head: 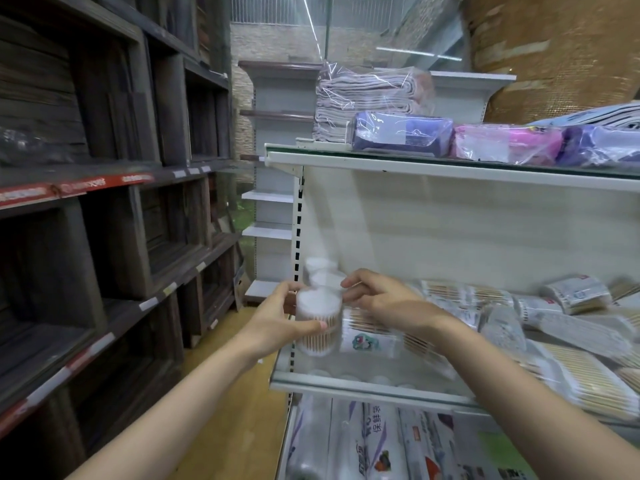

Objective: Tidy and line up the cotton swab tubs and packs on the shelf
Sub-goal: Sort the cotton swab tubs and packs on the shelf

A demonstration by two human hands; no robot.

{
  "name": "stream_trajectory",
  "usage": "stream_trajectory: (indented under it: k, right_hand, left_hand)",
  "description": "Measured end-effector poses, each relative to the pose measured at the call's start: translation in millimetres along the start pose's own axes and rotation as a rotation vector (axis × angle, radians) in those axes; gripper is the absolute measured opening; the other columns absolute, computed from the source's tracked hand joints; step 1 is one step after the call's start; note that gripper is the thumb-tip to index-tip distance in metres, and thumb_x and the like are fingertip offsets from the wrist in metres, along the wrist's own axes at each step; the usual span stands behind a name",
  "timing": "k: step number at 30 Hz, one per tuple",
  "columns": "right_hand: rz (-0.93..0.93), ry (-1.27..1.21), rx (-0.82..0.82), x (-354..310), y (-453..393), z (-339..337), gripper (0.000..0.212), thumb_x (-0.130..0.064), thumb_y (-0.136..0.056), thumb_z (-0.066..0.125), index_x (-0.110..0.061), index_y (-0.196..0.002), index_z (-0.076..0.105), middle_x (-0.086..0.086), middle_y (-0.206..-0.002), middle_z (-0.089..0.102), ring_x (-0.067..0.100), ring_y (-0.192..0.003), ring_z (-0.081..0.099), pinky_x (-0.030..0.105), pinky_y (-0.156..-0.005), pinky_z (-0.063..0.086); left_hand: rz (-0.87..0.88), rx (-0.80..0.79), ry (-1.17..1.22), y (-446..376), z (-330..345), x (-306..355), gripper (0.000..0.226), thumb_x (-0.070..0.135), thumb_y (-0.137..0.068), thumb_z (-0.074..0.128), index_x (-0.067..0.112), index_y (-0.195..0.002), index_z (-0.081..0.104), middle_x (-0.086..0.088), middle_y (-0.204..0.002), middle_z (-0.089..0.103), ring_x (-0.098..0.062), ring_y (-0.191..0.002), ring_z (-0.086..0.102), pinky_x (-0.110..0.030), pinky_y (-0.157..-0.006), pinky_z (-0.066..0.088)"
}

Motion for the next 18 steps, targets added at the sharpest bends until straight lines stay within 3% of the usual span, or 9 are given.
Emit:
stream_trajectory:
  k: [2, 7, 10, 13, 15, 18]
  right_hand:
    - [-0.002, -0.002, 0.016, 4, 0, -4, 0.030, 0.001, -0.091, 0.042, -0.017, -0.112, 0.051, -0.003, -0.108, 0.066, 0.015, -0.107, 0.057, 0.024, -0.086, 0.044]
    - [-0.011, -0.025, 0.042, 13, 1, -11, 0.032, 0.005, -0.087, 0.045, -0.018, -0.107, 0.054, -0.006, -0.097, 0.064, 0.017, -0.101, 0.059, 0.038, -0.094, 0.047]
    - [-0.009, 0.087, 0.004, 15, 4, -15, 0.035, 0.001, -0.086, 0.048, -0.014, -0.117, 0.054, -0.005, -0.104, 0.061, 0.014, -0.106, 0.058, 0.031, -0.097, 0.046]
    - [0.014, 0.110, 0.021, 15, 3, -15, 0.035, -0.001, -0.086, 0.043, -0.012, -0.117, 0.053, 0.006, -0.116, 0.061, 0.020, -0.112, 0.057, 0.034, -0.098, 0.046]
    - [0.029, 0.105, 0.023, 13, -1, -14, 0.033, -0.001, -0.086, 0.041, -0.011, -0.116, 0.052, 0.009, -0.120, 0.060, 0.021, -0.115, 0.056, 0.032, -0.098, 0.045]
    - [0.036, 0.096, 0.005, 9, -6, -11, 0.030, -0.001, -0.087, 0.040, -0.015, -0.111, 0.051, 0.008, -0.120, 0.060, 0.020, -0.116, 0.055, 0.028, -0.095, 0.042]
  left_hand:
    - [-0.012, -0.001, -0.037, 0, 0, 2, 0.059, 0.023, -0.071, 0.080, 0.024, -0.120, 0.047, 0.007, -0.108, 0.058, -0.004, -0.098, 0.055, -0.015, -0.069, 0.042]
    - [-0.052, -0.034, -0.145, -3, -3, 9, 0.067, 0.029, -0.068, 0.081, 0.028, -0.119, 0.038, 0.006, -0.106, 0.059, -0.009, -0.098, 0.057, -0.031, -0.086, 0.051]
    - [-0.057, -0.056, -0.181, -4, -3, 16, 0.069, 0.029, -0.070, 0.081, 0.027, -0.122, 0.036, 0.011, -0.100, 0.057, -0.008, -0.094, 0.059, -0.031, -0.085, 0.052]
    - [-0.061, -0.080, -0.218, -6, -3, 20, 0.075, 0.033, -0.068, 0.081, 0.026, -0.127, 0.034, 0.016, -0.100, 0.055, -0.005, -0.094, 0.058, -0.030, -0.087, 0.049]
    - [-0.069, -0.101, -0.227, -7, -3, 22, 0.082, 0.034, -0.068, 0.081, 0.024, -0.133, 0.031, 0.017, -0.104, 0.053, -0.004, -0.097, 0.056, -0.025, -0.085, 0.045]
    - [-0.063, -0.130, -0.233, -9, -4, 23, 0.095, 0.037, -0.068, 0.081, 0.023, -0.144, 0.025, 0.012, -0.128, 0.047, -0.006, -0.110, 0.051, -0.020, -0.087, 0.039]
Point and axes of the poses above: each hand's wrist, its own y-axis away from the middle knuckle, its own z-axis out of the palm, x = y × z, the point moved 2 cm from there along -y, towards the middle knuckle
